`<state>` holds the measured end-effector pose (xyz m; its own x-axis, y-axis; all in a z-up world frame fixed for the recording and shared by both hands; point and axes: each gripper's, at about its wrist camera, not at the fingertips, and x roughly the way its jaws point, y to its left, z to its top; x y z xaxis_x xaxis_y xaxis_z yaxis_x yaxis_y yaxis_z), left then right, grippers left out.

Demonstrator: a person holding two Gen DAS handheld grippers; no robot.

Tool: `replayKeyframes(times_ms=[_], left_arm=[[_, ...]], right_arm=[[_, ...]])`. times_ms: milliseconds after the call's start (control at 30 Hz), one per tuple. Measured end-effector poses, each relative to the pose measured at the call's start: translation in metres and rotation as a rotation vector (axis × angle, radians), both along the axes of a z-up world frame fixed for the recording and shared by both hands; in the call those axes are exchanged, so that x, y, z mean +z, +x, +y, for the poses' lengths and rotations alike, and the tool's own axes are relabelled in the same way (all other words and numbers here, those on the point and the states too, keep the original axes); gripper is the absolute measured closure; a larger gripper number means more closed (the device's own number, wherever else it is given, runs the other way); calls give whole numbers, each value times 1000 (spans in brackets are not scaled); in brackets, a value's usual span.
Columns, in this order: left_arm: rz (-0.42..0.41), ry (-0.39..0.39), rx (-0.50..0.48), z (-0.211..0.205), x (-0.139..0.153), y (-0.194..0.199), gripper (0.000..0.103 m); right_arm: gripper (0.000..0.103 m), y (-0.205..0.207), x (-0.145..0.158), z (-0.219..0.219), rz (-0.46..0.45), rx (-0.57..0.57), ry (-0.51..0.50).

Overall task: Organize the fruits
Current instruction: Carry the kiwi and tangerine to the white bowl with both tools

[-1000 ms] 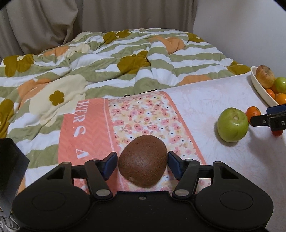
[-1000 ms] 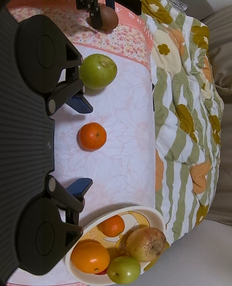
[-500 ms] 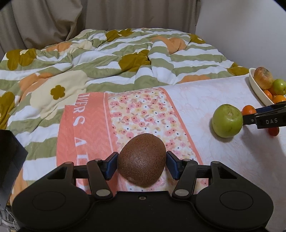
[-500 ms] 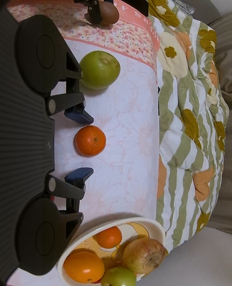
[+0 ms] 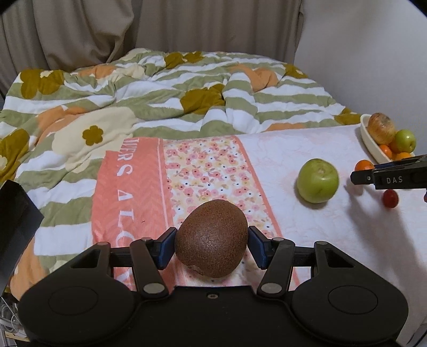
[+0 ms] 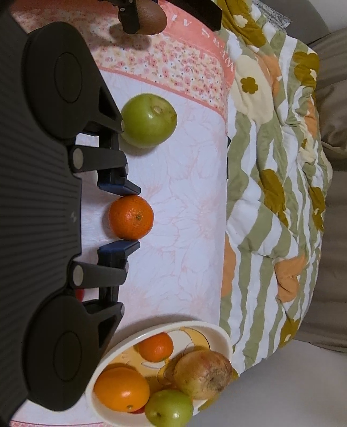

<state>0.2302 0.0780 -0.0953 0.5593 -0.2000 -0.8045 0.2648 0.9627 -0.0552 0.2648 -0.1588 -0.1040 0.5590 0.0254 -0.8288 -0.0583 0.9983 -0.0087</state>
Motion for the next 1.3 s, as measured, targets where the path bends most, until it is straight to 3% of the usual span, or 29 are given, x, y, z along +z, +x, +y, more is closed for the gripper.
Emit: replayKeyframes(times_ms=[333,600,967,1300], left_arm=[[-92,-40,-3,-3,34,-38,42],[-149,-46,-26,-29,60,-70,42],[-209,-51,38,-114,89,-109,42],[-242,-81,54,-211,97,-108,42]], right_arm=[[52,-48,34,-7,-68,-42,2],[52,-96,65,-37,-112,-89,28],[52,-141,88,-120,-170,-61,60],[52,-147,101,-216,-216,-37,70]])
